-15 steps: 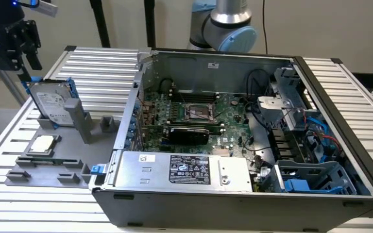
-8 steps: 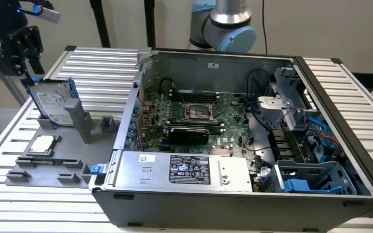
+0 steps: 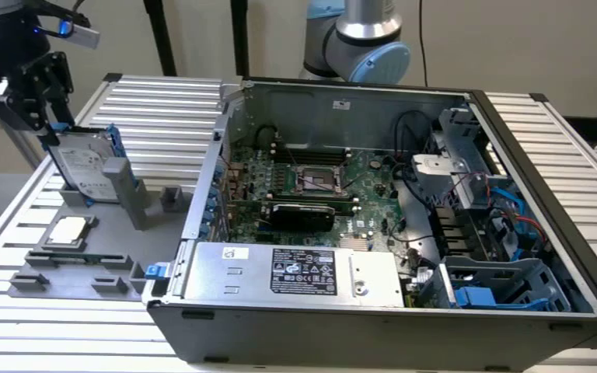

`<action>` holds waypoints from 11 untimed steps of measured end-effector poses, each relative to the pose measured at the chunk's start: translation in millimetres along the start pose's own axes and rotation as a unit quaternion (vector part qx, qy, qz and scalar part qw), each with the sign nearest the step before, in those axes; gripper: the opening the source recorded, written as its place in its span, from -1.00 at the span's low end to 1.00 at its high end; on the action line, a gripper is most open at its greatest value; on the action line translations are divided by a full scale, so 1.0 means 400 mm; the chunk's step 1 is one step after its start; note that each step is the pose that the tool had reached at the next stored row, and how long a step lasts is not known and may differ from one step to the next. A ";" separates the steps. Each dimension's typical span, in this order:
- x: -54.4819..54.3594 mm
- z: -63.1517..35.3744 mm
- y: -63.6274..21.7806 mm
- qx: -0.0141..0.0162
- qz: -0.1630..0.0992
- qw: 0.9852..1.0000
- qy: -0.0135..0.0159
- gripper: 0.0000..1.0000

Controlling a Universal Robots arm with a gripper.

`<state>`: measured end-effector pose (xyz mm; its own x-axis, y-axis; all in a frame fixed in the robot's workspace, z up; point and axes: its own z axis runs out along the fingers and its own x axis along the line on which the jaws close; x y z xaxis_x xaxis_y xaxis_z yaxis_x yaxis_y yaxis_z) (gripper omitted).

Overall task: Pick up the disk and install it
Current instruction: 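Pick up the disk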

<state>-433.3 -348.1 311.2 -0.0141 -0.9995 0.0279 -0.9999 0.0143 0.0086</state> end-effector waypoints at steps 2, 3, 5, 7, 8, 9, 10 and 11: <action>0.000 0.009 0.000 0.000 0.000 1.000 0.000 1.00; 0.000 0.014 0.000 0.000 0.000 1.000 0.000 1.00; -0.001 0.023 0.000 0.000 0.000 1.000 0.000 1.00; -0.001 0.032 0.000 0.000 0.000 1.000 0.000 1.00; -0.001 0.037 0.000 0.000 0.000 1.000 0.000 1.00; -0.001 0.041 0.000 0.000 0.000 1.000 0.000 1.00; -0.001 0.046 0.000 0.000 0.000 1.000 0.000 1.00; -0.001 0.050 0.000 0.000 0.000 1.000 0.000 1.00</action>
<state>-433.3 -348.1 291.1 -0.0141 -0.9995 0.0279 -0.9999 0.0144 0.0085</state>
